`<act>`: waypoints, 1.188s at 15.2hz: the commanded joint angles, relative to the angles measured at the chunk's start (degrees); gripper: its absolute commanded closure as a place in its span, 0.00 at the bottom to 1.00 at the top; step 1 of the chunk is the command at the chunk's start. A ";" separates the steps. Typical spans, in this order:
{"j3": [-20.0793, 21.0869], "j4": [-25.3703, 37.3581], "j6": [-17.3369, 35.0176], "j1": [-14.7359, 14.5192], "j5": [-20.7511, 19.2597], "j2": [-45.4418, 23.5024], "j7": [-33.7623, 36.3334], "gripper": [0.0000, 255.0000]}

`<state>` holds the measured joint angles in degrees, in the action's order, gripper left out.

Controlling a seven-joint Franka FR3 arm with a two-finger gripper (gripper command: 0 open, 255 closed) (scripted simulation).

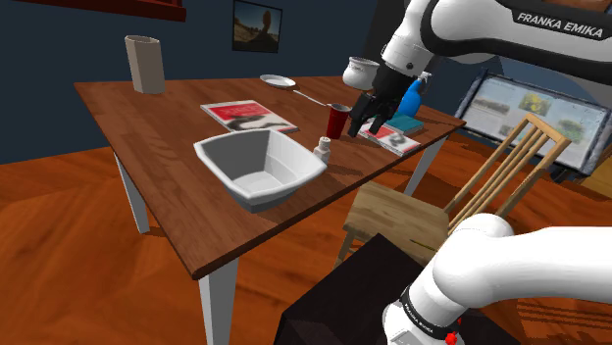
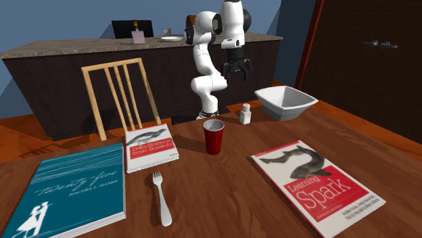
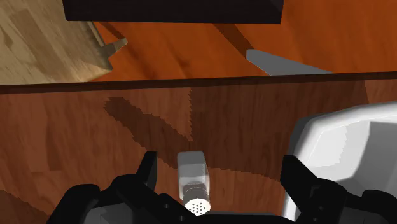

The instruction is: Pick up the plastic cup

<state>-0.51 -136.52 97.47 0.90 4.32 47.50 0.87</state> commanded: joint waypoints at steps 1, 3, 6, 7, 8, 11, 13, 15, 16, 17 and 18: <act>0.00 0.00 0.00 0.00 0.00 0.00 0.00 0.00; -1.99 2.32 0.74 0.53 -1.00 -3.91 -2.17 0.00; -4.86 6.31 1.55 1.10 -2.14 -9.98 -5.34 0.00; -5.78 7.77 1.74 1.26 -2.42 -12.05 -6.39 0.00; -6.68 9.31 1.88 1.39 -2.64 -14.14 -7.44 0.00; -9.32 14.33 2.02 1.72 -2.95 -20.55 -10.60 0.00; -11.00 18.03 1.86 1.93 -2.85 -24.95 -12.74 0.00; -12.62 22.04 1.48 2.17 -2.51 -29.46 -14.91 0.00; -13.40 24.16 1.20 2.31 -2.24 -31.76 -16.00 0.00; -14.16 26.36 0.85 2.47 -1.91 -34.10 -17.10 0.00; -14.89 28.66 0.44 2.67 -1.51 -36.48 -18.21 0.00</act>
<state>-14.67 -109.63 98.49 3.32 2.63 12.73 -16.21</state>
